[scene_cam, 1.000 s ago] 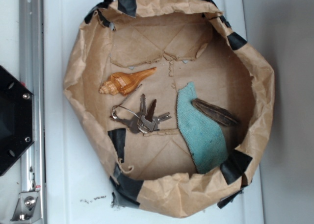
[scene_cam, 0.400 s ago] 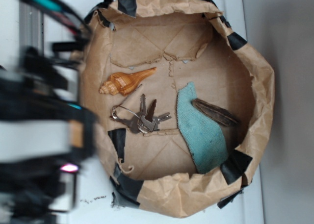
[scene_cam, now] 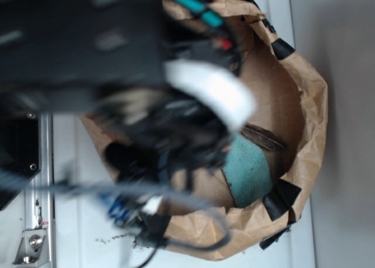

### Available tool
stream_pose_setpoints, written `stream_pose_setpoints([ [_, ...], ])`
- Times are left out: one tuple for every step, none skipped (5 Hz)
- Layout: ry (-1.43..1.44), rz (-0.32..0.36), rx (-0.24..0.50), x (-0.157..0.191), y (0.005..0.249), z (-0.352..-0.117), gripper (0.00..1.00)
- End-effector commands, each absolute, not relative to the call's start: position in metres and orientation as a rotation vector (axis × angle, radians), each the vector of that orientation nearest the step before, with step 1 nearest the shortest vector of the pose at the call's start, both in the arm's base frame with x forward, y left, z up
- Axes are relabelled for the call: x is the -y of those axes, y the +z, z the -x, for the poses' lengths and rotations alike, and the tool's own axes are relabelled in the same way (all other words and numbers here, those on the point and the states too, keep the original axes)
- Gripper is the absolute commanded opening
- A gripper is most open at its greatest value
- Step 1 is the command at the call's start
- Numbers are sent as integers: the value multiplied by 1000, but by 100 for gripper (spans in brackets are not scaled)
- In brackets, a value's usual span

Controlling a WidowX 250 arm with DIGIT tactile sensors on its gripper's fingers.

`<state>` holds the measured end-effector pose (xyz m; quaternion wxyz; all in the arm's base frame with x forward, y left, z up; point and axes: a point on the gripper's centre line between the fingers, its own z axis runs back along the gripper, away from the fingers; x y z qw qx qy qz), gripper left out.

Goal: Grab the silver keys.

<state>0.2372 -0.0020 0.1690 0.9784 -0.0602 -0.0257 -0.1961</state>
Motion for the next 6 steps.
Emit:
stream_pose_setpoints([
  [-453, 25, 93, -13, 152, -249, 100],
  [-427, 10, 39, -25, 127, -250, 100],
  [-409, -44, 22, -28, 99, -255, 100],
  [-409, -44, 22, -28, 99, -255, 100],
  [-409, -44, 22, -28, 99, -255, 100],
  [-409, -44, 22, -28, 99, -255, 100],
])
